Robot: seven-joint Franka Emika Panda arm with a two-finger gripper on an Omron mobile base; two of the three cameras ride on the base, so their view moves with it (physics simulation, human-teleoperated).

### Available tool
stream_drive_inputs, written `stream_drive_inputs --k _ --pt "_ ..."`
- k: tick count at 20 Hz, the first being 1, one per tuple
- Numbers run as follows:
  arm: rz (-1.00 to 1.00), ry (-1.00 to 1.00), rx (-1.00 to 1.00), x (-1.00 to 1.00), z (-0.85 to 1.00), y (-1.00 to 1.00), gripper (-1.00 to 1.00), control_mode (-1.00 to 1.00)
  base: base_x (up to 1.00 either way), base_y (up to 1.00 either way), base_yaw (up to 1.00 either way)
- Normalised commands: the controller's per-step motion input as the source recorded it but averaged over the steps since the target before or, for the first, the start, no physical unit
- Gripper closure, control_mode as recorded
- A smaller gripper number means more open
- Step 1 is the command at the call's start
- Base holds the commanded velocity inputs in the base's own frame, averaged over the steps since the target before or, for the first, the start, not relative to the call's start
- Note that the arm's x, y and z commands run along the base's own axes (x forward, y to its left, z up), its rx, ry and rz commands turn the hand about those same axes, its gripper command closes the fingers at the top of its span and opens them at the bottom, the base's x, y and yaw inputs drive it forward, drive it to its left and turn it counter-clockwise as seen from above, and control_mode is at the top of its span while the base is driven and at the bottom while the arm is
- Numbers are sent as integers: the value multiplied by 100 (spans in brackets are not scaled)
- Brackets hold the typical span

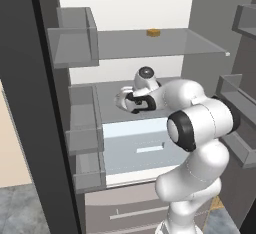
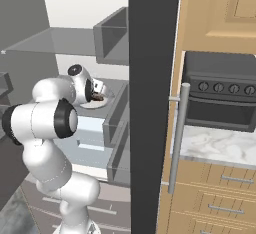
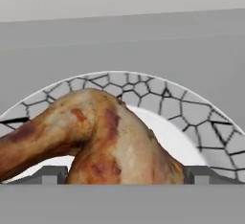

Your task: Retrieve the chicken drumstick from the fridge and place it on the saucepan with marinade on the stove.

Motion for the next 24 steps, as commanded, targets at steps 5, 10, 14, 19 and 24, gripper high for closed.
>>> stream_drive_inputs --k 5,10,14,19,24 --pt "0 12 0 0 -30 0 100 -100 0 0 0" --pt "0 2 0 0 -16 2 100 -100 0 0 0" --pt "0 -13 0 -13 -43 9 100 -100 0 0 0" --pt "0 -14 0 -32 -13 0 100 -100 0 0 0" --pt "0 -5 0 -46 10 0 100 -100 0 0 0"
